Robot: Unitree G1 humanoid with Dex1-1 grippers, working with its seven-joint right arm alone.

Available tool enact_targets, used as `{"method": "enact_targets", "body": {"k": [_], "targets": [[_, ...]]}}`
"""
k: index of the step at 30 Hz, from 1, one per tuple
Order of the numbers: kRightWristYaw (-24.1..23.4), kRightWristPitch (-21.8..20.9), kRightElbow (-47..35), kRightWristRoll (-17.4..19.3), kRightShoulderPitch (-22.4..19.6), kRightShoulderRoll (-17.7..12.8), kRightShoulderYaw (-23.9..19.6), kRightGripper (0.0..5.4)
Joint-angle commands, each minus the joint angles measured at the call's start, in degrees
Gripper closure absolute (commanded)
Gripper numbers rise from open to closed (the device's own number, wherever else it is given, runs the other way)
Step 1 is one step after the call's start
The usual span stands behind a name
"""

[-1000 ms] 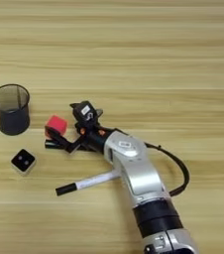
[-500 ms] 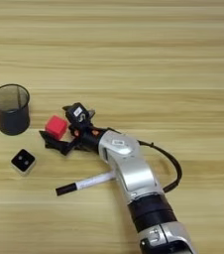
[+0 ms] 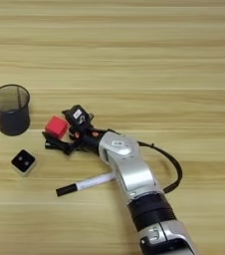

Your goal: Move the objects on the table

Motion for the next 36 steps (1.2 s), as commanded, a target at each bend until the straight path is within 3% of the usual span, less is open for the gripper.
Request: {"method": "enact_targets", "body": {"k": [1,14,23,36], "targets": [[-0.8,-2.1,-1.8,-0.1,-3.9,-0.4,-0.6,1.54],[0.0,-2.5,-2.3,0.5,-4.2,-0.7,-1.4,3.05],[0.9,-2.6,-5.2,1.7,-4.4,-0.8,-2.2,3.05],[3.5,0.8,-15.4,4.5,-3.3,-2.1,-3.3,3.05]]}}
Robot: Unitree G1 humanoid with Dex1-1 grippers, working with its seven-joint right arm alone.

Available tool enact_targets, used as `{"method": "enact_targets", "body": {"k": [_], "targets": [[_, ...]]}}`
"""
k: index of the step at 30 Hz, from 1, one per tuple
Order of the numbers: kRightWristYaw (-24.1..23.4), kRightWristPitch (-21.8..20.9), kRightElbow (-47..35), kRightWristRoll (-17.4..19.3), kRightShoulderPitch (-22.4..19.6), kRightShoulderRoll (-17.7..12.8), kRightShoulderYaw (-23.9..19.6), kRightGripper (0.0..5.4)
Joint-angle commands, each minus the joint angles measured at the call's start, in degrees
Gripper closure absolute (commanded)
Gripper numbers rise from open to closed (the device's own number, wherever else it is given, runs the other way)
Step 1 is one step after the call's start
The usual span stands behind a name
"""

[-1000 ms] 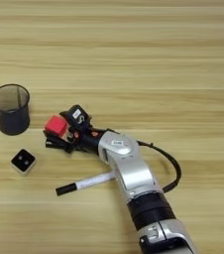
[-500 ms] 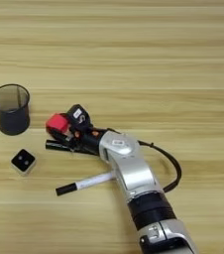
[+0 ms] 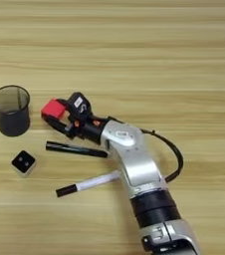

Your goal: Move the objects on the table

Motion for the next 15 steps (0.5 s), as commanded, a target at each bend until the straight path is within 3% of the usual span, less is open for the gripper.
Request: {"method": "enact_targets", "body": {"k": [1,10,15], "targets": [[0.3,0.2,-5.8,2.1,-2.9,-1.7,-1.3,3.05],[7.8,2.1,-12.7,5.0,0.7,-5.0,1.6,3.05],[11.4,2.3,-11.9,5.6,1.9,-7.0,2.4,3.05]]}}
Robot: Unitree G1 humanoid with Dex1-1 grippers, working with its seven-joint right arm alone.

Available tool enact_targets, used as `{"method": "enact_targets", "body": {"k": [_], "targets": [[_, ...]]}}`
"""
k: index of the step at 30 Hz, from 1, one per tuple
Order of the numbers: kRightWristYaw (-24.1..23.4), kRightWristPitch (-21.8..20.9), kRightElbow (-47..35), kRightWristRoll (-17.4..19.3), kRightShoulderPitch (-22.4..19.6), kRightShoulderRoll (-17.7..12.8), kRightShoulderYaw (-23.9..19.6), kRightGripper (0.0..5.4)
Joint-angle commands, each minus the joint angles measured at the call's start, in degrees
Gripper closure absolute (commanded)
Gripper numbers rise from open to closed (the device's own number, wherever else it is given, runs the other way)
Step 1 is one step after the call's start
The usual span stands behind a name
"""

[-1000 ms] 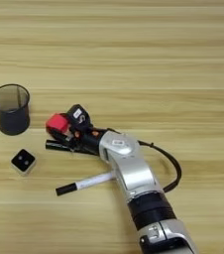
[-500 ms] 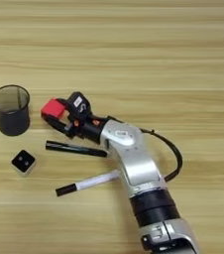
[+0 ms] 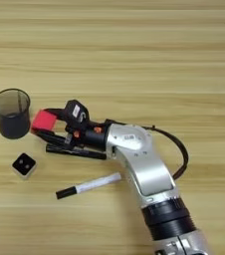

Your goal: Move the objects on the table

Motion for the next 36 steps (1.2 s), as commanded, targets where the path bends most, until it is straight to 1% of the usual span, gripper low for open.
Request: {"method": "enact_targets", "body": {"k": [1,6,11,16,23,28,36], "targets": [[1.2,-1.2,-1.4,1.1,-2.3,-2.4,-0.7,3.05],[4.4,-3.0,-0.3,0.8,-1.3,-4.2,-0.2,3.05],[5.6,-4.9,1.9,-0.1,-0.7,-4.8,0.1,3.05],[6.8,-7.9,4.7,-1.6,-0.5,-5.7,1.0,3.05],[7.7,-10.3,8.0,-3.0,-0.7,-6.0,1.7,3.05],[8.2,-11.0,10.5,-4.1,-0.8,-6.3,2.3,3.05],[7.6,-12.4,15.0,-6.3,-1.8,-5.8,2.6,3.05]]}}
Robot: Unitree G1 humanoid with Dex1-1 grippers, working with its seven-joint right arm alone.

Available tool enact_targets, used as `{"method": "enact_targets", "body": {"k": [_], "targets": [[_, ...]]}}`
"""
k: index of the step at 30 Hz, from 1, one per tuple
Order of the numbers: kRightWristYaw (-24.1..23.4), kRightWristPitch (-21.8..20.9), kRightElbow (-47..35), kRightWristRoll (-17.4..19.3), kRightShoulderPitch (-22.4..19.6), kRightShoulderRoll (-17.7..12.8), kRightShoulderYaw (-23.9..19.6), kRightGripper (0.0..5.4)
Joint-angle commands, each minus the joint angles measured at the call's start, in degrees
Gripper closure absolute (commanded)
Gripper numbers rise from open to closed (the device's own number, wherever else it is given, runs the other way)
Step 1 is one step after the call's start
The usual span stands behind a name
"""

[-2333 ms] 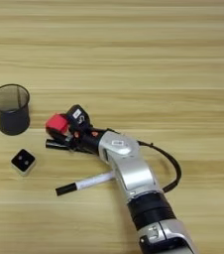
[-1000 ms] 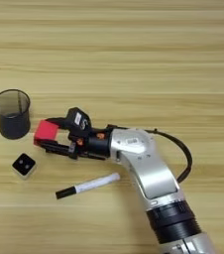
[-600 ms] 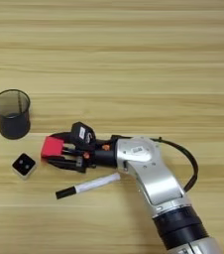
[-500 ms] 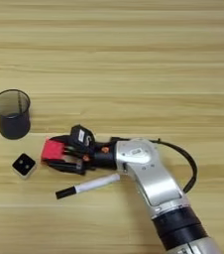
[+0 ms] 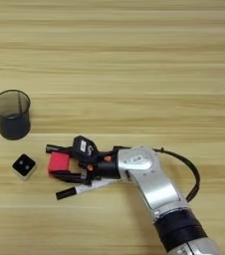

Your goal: Move the objects on the table

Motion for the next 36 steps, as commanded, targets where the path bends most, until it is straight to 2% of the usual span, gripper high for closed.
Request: {"method": "enact_targets", "body": {"k": [1,6,24,33,36], "targets": [[-1.7,-2.2,-0.3,-0.5,-3.9,-1.0,-0.9,3.05],[-2.0,-2.9,0.8,-1.0,-4.0,-0.8,-0.8,3.05],[-1.8,-2.6,0.0,-0.2,-4.4,-0.5,-1.3,1.07],[-0.3,1.4,-7.4,4.3,-4.5,-0.7,-3.1,0.14],[-0.1,2.4,-9.2,5.5,-4.7,-0.9,-3.5,0.03]]}}
